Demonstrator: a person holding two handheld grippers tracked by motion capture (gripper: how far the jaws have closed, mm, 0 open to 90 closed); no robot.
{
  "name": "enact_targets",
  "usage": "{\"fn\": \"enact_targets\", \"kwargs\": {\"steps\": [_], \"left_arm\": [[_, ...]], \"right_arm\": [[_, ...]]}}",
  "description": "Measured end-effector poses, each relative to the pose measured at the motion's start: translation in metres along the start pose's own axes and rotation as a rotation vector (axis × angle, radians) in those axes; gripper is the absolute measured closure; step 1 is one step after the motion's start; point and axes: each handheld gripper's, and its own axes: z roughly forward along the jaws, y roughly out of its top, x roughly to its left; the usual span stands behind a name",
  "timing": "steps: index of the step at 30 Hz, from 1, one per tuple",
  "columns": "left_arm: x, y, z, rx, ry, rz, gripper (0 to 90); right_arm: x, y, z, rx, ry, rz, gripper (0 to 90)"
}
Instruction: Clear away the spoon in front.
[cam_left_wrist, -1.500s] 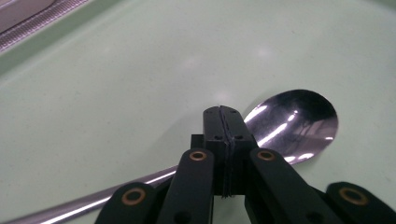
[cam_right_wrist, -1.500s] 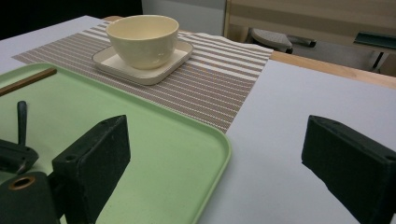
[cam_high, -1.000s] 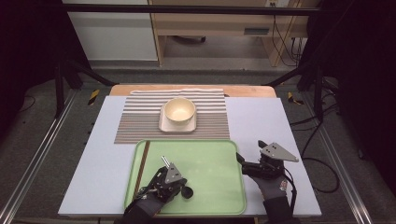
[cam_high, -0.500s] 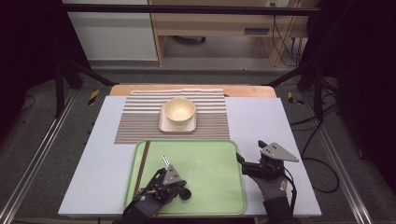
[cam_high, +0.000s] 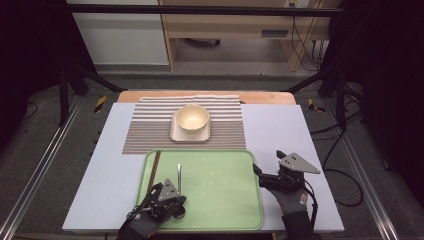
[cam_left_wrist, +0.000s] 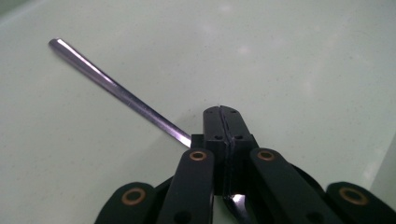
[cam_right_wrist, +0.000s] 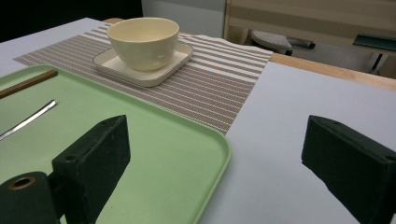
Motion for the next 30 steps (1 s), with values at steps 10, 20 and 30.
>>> {"fn": "enact_targets", "kwargs": {"steps": [10,20,30], "left_arm": [[0.006,-0.003,-0.004,0.006,0.03,-0.027,89.3],[0.014,0.015,0.0,-0.057,0.069,-0.052,89.4],[0.021,0.021,0.02,-0.022,0.11,-0.044,89.4]], "right_arm": [[0.0,0.0,0.0,-0.002,0.0,0.001,8.2],[0.0,0.0,0.0,0.0,-0.001,0.0,8.1],[0.0,0.0,0.001,0.004,-0.001,0.001,8.2]]}}
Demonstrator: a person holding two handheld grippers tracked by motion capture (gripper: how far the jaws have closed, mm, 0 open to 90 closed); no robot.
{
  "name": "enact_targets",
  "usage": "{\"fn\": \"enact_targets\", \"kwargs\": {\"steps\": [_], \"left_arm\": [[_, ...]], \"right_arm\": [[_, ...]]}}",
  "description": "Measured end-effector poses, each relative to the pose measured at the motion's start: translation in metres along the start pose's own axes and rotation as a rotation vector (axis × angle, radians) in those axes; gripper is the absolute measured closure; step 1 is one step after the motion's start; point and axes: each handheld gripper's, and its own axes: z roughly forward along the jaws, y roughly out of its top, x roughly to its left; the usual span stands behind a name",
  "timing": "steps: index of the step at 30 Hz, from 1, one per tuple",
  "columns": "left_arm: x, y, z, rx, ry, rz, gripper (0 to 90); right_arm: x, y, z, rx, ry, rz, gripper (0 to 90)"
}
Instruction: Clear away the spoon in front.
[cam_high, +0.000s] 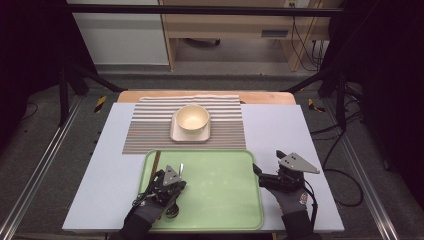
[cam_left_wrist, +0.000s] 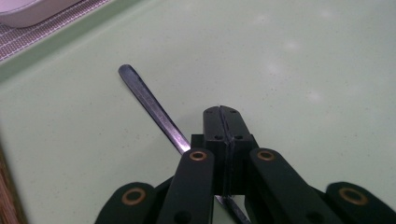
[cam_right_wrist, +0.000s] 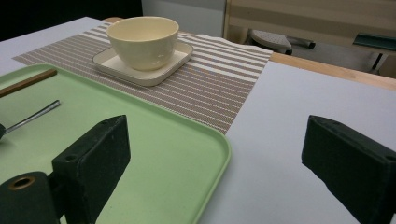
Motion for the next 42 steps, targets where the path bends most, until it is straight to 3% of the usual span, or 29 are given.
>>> {"fn": "enact_targets", "kwargs": {"steps": [12,27,32,37,42], "left_arm": [[0.005,-0.004,-0.002,0.005,0.016,-0.005,89.4],[0.016,-0.016,-0.015,0.019,0.05,-0.026,89.4],[0.006,-0.015,-0.023,-0.013,0.02,-0.008,89.4],[-0.009,-0.02,-0.025,0.019,-0.014,0.037,89.4],[-0.013,-0.024,-0.027,0.036,-0.035,0.047,89.4]], "right_arm": [[0.0,0.0,0.0,0.003,0.002,-0.002,8.2],[0.0,-0.001,0.0,0.005,0.002,0.0,8.1],[0.0,0.0,0.0,0.004,0.002,-0.001,8.1],[0.0,0.0,0.0,0.003,0.002,-0.001,8.2],[-0.001,0.0,-0.001,0.003,0.002,0.002,8.1]]}}
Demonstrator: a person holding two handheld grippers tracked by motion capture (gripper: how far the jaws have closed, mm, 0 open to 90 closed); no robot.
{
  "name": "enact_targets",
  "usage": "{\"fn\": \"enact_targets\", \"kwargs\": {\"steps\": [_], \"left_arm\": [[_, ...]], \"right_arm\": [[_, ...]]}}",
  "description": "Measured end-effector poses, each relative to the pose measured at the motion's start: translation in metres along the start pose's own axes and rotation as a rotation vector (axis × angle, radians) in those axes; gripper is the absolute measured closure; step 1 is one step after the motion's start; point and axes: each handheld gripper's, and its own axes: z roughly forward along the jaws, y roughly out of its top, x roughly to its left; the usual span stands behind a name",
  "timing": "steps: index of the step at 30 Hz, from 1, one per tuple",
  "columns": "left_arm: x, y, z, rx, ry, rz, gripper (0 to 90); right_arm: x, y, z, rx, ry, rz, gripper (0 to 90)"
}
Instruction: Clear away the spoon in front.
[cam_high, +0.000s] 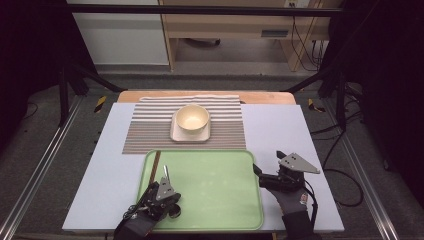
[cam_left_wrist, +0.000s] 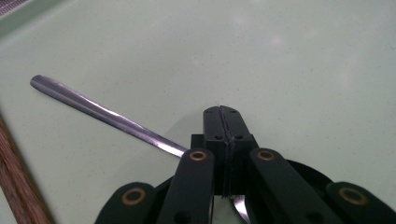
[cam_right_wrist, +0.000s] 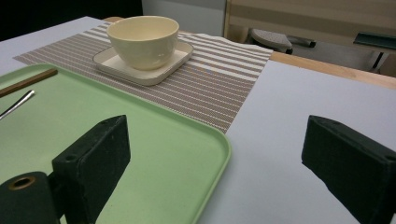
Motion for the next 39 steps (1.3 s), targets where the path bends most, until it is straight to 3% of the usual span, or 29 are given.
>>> {"fn": "enact_targets", "kwargs": {"steps": [10,15,27,31,35,39], "left_arm": [[0.006,-0.011,-0.011,0.013,-0.002,-0.016,89.4],[0.007,-0.013,-0.014,0.024,0.017,-0.016,89.4],[0.014,-0.016,-0.016,0.032,0.06,-0.059,89.4],[0.014,-0.012,-0.016,0.003,0.046,-0.056,89.4],[0.022,0.002,-0.011,-0.02,0.067,-0.055,89.4],[0.031,0.006,0.0,0.002,0.078,-0.063,89.4]], "right_arm": [[0.0,-0.001,0.001,0.003,0.0,0.0,8.1],[0.0,-0.001,0.001,0.002,-0.002,0.003,8.1],[0.0,-0.001,0.001,0.001,-0.002,0.002,8.1],[-0.001,0.0,0.0,-0.003,0.0,0.003,8.2],[-0.001,-0.001,0.002,0.003,0.0,0.003,8.2],[-0.001,-0.001,0.002,0.002,-0.001,0.004,8.1]]}}
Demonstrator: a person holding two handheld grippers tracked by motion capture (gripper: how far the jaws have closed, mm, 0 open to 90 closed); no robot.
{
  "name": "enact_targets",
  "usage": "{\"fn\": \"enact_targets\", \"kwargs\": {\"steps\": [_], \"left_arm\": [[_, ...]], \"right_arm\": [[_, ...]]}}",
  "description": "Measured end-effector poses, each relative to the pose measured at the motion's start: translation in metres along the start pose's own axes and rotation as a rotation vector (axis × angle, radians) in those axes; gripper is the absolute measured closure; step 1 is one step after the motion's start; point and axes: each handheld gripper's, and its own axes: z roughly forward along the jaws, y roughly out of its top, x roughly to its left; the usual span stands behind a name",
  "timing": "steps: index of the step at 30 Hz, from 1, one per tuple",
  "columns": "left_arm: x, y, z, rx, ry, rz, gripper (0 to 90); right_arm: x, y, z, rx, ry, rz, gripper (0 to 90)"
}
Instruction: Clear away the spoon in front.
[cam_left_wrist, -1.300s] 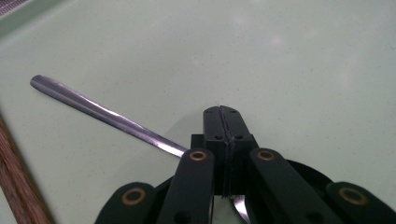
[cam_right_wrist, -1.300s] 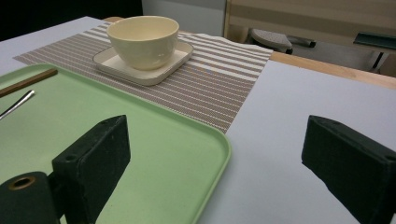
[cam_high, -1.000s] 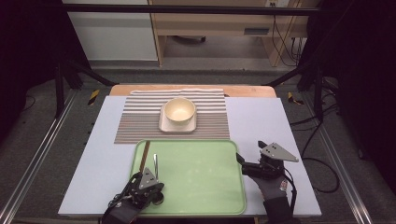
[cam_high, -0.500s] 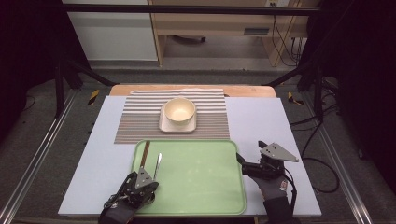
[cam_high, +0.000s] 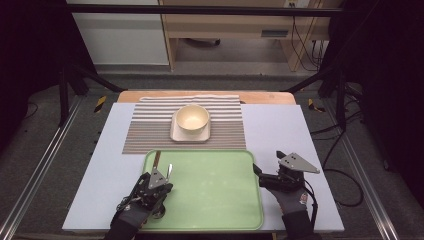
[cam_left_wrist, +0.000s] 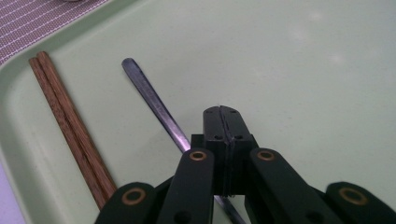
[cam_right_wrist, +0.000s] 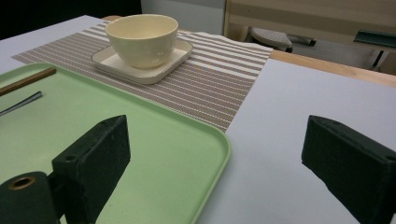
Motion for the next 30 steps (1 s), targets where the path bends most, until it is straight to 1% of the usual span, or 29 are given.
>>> {"fn": "enact_targets", "kwargs": {"steps": [2,4,6,9,20,23,26,28,30], "left_arm": [[0.003,0.0,0.004,0.014,0.007,0.003,89.4],[0.005,-0.001,0.006,0.015,0.01,-0.005,89.4],[0.007,-0.001,0.006,0.012,0.014,-0.011,89.4],[0.008,-0.003,0.005,0.016,0.02,-0.01,89.4],[0.011,-0.007,0.002,0.012,0.025,-0.018,89.4],[0.013,-0.006,-0.002,-0.016,0.027,-0.027,89.3],[0.014,-0.004,-0.008,-0.079,0.027,-0.041,88.0],[0.016,-0.003,-0.013,-0.119,0.034,-0.054,83.4],[0.019,-0.001,-0.018,-0.159,0.041,-0.073,76.7]], "right_arm": [[0.0,0.0,0.0,0.001,0.0,-0.001,8.1],[0.0,0.0,0.0,0.003,0.001,-0.003,8.1],[0.0,0.0,0.0,0.002,0.0,-0.003,8.2],[0.0,0.0,0.001,0.005,0.0,-0.002,8.2],[0.0,0.0,0.0,0.003,0.001,-0.003,8.2],[0.0,0.0,0.0,0.001,0.0,-0.003,8.1],[0.0,0.0,0.0,0.002,-0.001,-0.002,8.2],[-0.001,0.0,0.0,0.002,-0.001,0.0,8.2],[-0.001,0.0,0.0,0.002,0.0,0.001,8.2]]}}
